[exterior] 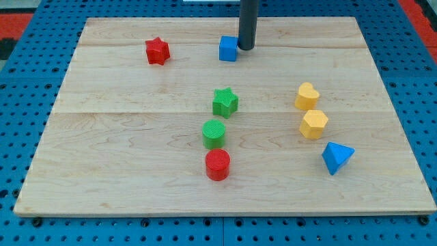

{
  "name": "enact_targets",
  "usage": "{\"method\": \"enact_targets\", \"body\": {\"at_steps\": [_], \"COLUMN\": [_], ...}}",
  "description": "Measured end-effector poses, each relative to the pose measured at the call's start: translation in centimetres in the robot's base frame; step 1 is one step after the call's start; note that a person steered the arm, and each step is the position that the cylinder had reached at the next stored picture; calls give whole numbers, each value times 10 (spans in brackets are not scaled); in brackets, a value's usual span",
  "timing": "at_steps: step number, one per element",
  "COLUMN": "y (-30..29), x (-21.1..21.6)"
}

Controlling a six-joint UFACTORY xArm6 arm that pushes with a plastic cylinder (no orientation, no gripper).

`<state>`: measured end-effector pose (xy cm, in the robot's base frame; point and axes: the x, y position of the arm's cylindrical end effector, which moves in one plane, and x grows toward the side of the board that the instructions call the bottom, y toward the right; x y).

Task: Place your hand at the top center of the board

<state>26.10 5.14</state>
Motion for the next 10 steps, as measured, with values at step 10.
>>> {"method": "enact_targets", "body": {"at_steps": [10], "y": [-30], "x": [-43]}}
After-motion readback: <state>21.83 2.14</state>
